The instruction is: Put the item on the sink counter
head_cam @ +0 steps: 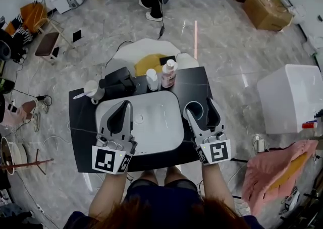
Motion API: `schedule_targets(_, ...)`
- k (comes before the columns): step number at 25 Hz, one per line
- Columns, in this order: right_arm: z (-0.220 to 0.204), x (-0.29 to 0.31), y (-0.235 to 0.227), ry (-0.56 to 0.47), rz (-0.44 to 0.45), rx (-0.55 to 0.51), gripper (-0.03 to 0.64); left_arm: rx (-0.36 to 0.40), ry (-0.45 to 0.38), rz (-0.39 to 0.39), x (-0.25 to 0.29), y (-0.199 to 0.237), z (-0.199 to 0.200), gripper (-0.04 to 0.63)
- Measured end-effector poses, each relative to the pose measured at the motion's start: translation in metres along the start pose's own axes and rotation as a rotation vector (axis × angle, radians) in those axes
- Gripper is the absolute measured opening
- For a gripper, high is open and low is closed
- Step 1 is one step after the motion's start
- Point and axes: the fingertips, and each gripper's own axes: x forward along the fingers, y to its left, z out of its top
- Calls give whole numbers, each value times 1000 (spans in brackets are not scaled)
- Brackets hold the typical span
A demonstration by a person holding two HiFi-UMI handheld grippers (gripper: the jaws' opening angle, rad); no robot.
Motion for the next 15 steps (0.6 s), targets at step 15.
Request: schedule_targets(15, 93, -62, -12, -33, -133, -13, 15, 27, -20, -26, -33, -16, 45, 21)
